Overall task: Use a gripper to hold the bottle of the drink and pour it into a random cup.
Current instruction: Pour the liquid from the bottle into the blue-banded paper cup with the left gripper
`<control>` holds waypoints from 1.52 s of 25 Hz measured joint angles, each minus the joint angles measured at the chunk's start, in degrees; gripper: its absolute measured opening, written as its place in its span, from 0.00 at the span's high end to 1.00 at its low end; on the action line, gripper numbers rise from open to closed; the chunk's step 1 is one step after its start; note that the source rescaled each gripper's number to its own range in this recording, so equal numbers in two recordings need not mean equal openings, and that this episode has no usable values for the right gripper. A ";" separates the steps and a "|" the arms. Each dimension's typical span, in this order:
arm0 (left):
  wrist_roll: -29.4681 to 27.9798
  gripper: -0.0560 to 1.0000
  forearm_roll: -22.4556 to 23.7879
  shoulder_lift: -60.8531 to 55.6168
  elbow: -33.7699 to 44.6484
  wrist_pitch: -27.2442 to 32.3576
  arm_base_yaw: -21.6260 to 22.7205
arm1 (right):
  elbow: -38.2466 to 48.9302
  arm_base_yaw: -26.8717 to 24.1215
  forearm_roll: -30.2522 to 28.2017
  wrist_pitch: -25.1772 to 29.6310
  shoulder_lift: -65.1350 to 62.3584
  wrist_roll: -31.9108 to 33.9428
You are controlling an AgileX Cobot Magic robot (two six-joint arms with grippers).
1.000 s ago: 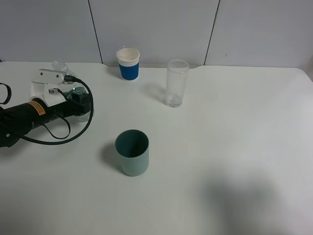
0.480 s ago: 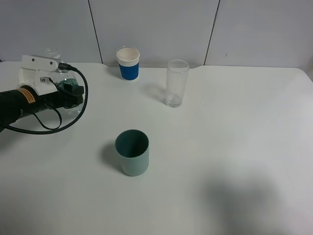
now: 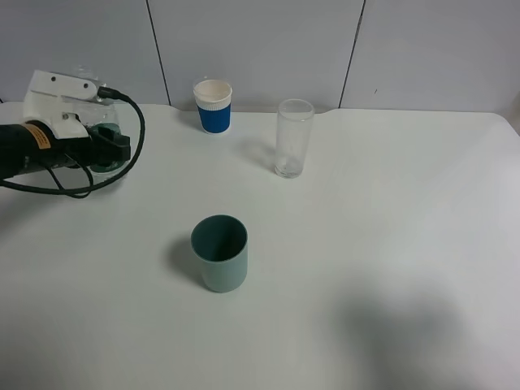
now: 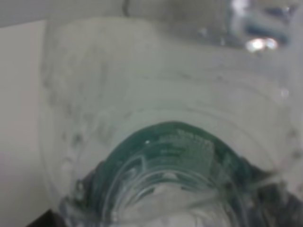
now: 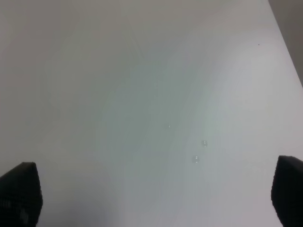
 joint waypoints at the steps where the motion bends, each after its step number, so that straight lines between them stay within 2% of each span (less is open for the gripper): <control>1: 0.00 0.95 0.00 -0.54 -0.88 1.74 0.00 | 0.00 0.00 0.00 0.00 0.00 0.00; 8: 0.88 0.95 -0.68 -2.35 -8.37 13.89 -2.95 | 0.00 0.00 0.00 0.00 0.00 0.00; 13: 7.24 0.95 -6.84 -2.35 -13.71 19.20 -5.51 | 0.00 0.00 0.00 0.00 0.00 0.00; 19: 20.90 0.95 -20.43 -1.95 -16.66 20.15 -8.20 | 0.00 0.00 0.00 0.00 0.00 0.00; 20: 20.90 0.95 -20.43 -1.95 -16.66 20.15 -8.20 | 0.00 0.00 0.00 0.00 0.00 0.00; 21: 25.93 0.95 -25.04 -1.26 -17.35 20.23 -9.05 | 0.00 0.00 0.00 0.00 0.00 0.00; 24: 31.90 0.95 -30.79 0.24 -18.58 20.08 -10.29 | 0.00 0.00 0.00 0.00 0.00 0.00; 31: 43.11 0.95 -40.28 2.85 -19.94 19.38 -10.75 | 0.00 0.00 0.00 0.00 0.00 0.00; 36: 46.28 0.95 -42.84 3.14 -21.05 19.34 -10.75 | 0.00 0.00 0.00 0.00 0.00 0.00; 38: 48.89 0.95 -45.95 3.14 -22.11 19.32 -10.75 | 0.00 0.00 0.00 0.00 0.00 0.00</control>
